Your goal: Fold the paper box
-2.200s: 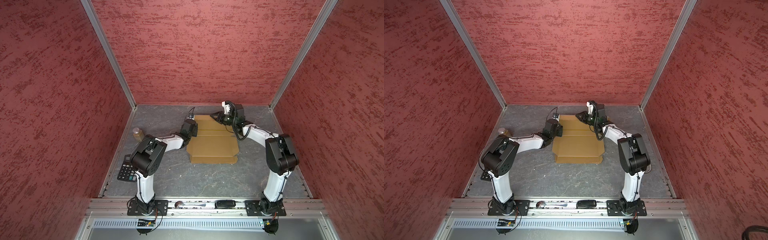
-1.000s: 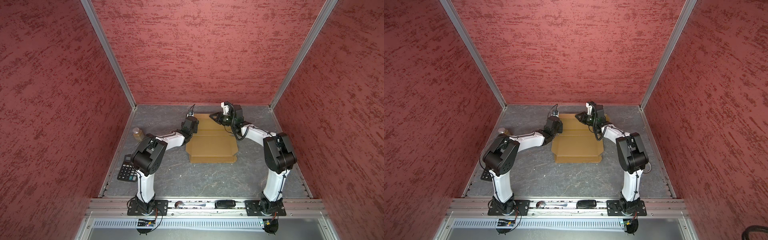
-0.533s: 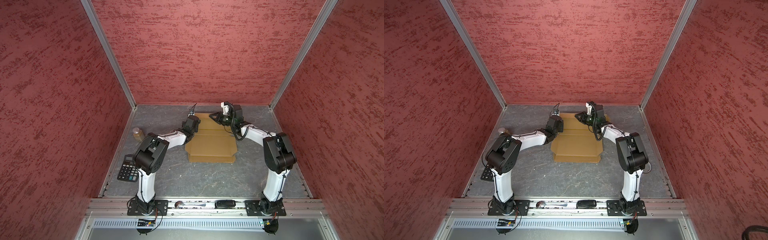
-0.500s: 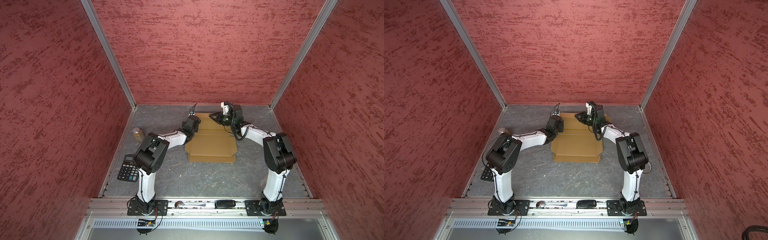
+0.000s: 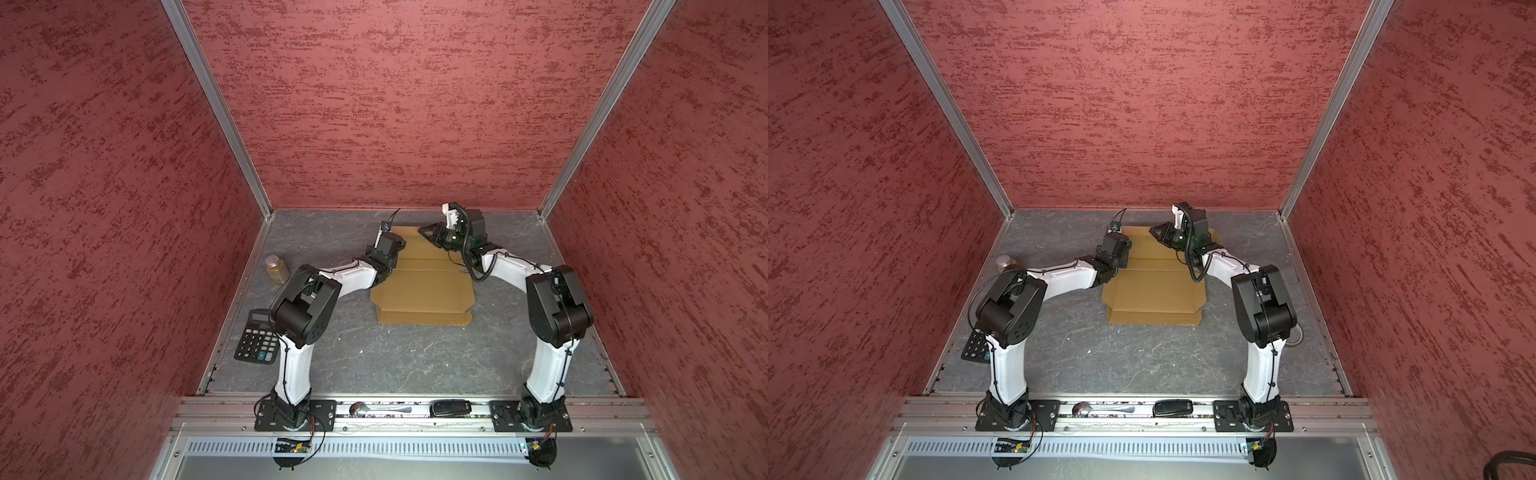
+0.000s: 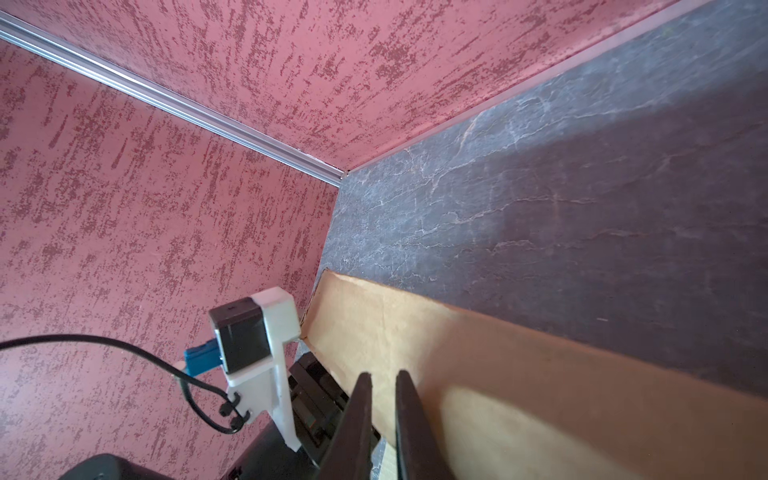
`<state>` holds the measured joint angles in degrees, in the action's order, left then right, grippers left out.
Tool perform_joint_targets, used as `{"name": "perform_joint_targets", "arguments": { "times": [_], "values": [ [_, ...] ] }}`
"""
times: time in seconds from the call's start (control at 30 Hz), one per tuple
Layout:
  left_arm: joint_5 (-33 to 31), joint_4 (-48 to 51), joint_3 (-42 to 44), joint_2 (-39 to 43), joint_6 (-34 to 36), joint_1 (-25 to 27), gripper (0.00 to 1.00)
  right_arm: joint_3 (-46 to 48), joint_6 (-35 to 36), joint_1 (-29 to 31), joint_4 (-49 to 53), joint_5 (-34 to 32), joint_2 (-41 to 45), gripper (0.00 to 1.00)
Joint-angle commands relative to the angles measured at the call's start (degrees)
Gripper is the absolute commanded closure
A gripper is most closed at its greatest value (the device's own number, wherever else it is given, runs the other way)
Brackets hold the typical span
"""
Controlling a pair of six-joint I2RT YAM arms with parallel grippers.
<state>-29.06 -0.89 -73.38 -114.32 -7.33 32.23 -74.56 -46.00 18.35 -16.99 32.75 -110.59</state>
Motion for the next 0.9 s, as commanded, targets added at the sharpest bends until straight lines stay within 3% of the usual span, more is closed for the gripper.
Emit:
{"name": "perform_joint_targets", "arguments": {
  "times": [0.0, 0.37, 0.63, 0.87],
  "values": [
    [-0.9, 1.5, -0.2, -1.0, -1.2, 0.3, 0.73, 0.7, -0.7, 0.5, -2.1, -1.1, -0.6, 0.86],
    [2.1, 1.1, 0.5, 0.0, -2.0, -0.1, 0.7, 0.6, -0.8, 0.4, -1.8, -1.9, -0.2, 0.84],
    [4.1, 2.3, -0.3, -0.7, -2.8, -1.3, 0.83, 0.2, -1.1, 0.5, -1.8, -1.7, -0.4, 0.83],
    [5.0, 1.8, -0.3, -0.6, -2.8, -1.6, 0.88, -0.3, -1.2, 0.5, -1.5, -1.8, -0.2, 0.79]
  ]
}}
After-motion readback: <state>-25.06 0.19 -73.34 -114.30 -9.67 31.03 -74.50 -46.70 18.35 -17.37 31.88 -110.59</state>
